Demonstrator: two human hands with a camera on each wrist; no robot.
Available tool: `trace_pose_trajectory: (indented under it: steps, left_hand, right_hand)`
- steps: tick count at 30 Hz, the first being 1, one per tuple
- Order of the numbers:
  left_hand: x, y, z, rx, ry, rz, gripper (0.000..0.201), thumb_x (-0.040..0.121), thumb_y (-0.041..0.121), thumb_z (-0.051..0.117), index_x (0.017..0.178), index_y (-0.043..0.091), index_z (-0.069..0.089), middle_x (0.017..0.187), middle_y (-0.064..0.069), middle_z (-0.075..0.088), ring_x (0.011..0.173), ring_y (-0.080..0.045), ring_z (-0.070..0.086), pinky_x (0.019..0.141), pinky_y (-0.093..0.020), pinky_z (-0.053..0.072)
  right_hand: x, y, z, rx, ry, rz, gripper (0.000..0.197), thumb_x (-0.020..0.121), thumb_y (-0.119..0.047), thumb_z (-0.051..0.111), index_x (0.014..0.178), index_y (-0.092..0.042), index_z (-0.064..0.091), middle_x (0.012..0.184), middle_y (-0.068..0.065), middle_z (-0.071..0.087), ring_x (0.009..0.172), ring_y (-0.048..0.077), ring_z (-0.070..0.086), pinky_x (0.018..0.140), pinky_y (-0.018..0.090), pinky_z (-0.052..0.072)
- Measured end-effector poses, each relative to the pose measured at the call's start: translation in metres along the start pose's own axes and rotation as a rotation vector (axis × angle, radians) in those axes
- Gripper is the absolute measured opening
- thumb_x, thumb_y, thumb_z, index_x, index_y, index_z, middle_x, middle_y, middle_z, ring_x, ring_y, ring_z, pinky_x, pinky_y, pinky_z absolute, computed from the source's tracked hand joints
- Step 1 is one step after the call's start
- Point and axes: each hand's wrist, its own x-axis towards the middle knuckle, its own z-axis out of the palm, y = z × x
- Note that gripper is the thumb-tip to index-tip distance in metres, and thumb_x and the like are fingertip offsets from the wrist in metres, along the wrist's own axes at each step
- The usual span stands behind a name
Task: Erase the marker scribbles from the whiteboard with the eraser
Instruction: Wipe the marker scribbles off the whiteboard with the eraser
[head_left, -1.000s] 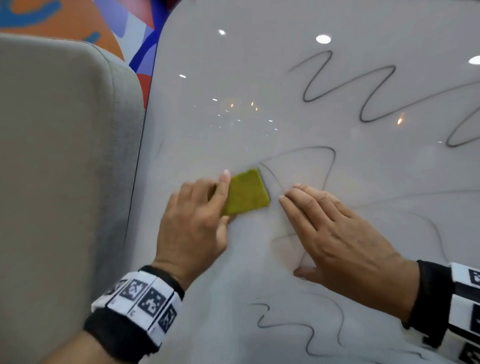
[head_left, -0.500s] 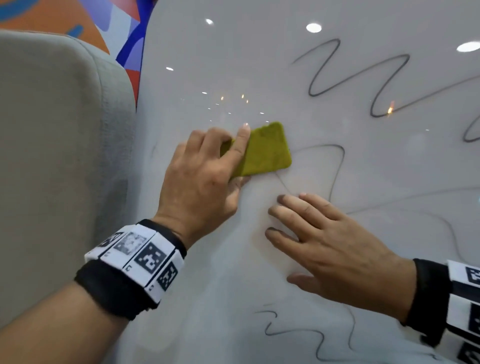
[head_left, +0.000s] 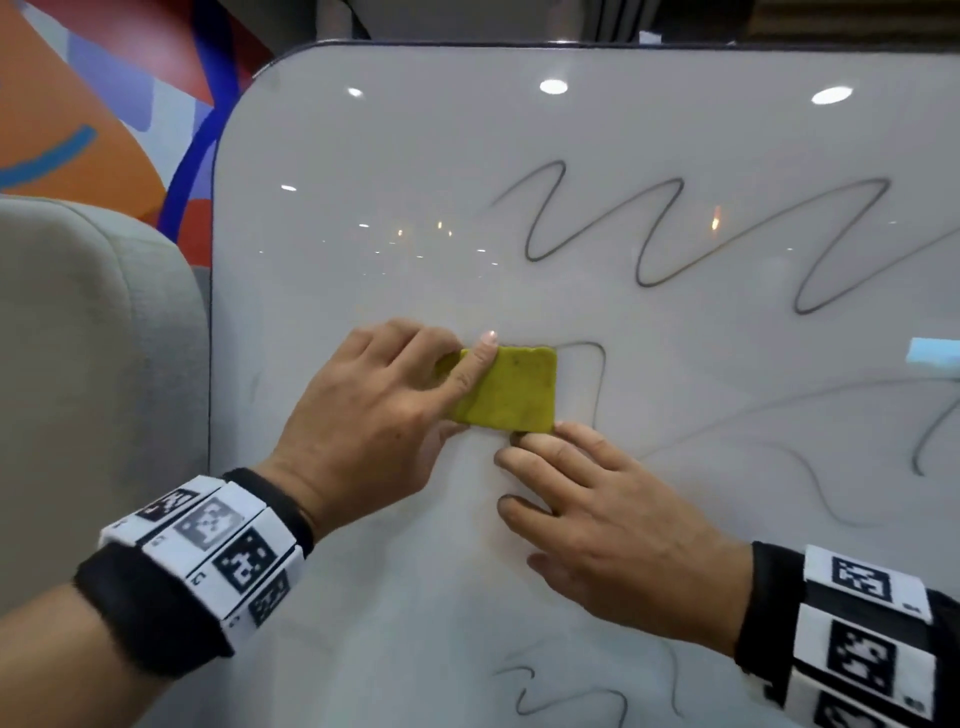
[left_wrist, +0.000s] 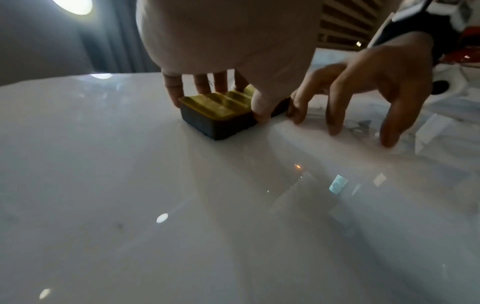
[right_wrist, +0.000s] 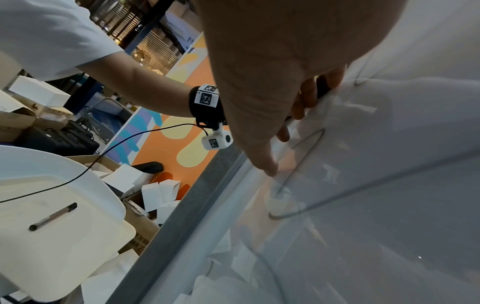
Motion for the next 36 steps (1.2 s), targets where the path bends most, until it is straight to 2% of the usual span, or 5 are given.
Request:
trace_pose_trajectory:
  steps: [9,15,21,28,36]
  left_hand:
    - [0.016,-0.016,-0.007,-0.014,0.045,-0.186,0.064,0.081,0.034,0.067,0.138,0.008,0.054,0.109,-0.015,0.057,0.093,-0.035,0.049,0.074,-0.048,0.05]
    - [-0.005,-0.013,-0.004,0.056,-0.022,0.155,0.061,0.082,0.029,0.066,0.138,0.008,0.054,0.108,-0.013,0.061,0.094,-0.035,0.053,0.079,-0.045,0.046]
    - [0.074,-0.039,-0.027,0.002,0.024,-0.329,0.069,0.079,0.028,0.073,0.14,0.008,0.049,0.109,-0.018,0.053,0.095,-0.039,0.05,0.073,-0.047,0.048]
    - [0.052,-0.033,-0.016,0.041,-0.008,0.162,0.066,0.081,0.033,0.065,0.141,0.01,0.05,0.11,-0.013,0.057,0.097,-0.033,0.05,0.079,-0.044,0.048]
    - [0.093,-0.029,-0.023,-0.071,0.098,-0.322,0.067,0.08,0.033,0.066,0.141,0.011,0.049,0.111,-0.017,0.054,0.1,-0.038,0.049,0.077,-0.045,0.046]
  right_hand:
    - [-0.006,-0.007,0.005,-0.016,0.015,0.019,0.026,0.084,-0.027,0.053,0.108,-0.019,0.059,0.138,0.01,0.052,0.133,0.031,0.045,0.117,0.048,0.026]
    - [-0.014,-0.006,0.005,-0.016,0.043,0.027,0.014,0.086,-0.025,0.062,0.099,-0.021,0.062,0.132,0.008,0.056,0.125,0.03,0.051,0.113,0.048,0.033]
    - [0.0,-0.01,0.0,-0.023,0.043,0.052,0.013,0.085,-0.024,0.062,0.098,-0.019,0.06,0.13,0.009,0.056,0.118,0.03,0.053,0.106,0.046,0.04]
    - [0.006,-0.005,-0.005,-0.021,0.016,0.035,0.021,0.082,-0.025,0.063,0.101,-0.018,0.057,0.131,0.01,0.054,0.117,0.031,0.053,0.105,0.046,0.04]
    - [0.022,0.02,-0.025,-0.038,0.112,0.127,0.026,0.08,-0.03,0.066,0.102,-0.018,0.06,0.13,0.009,0.056,0.12,0.031,0.052,0.103,0.045,0.042]
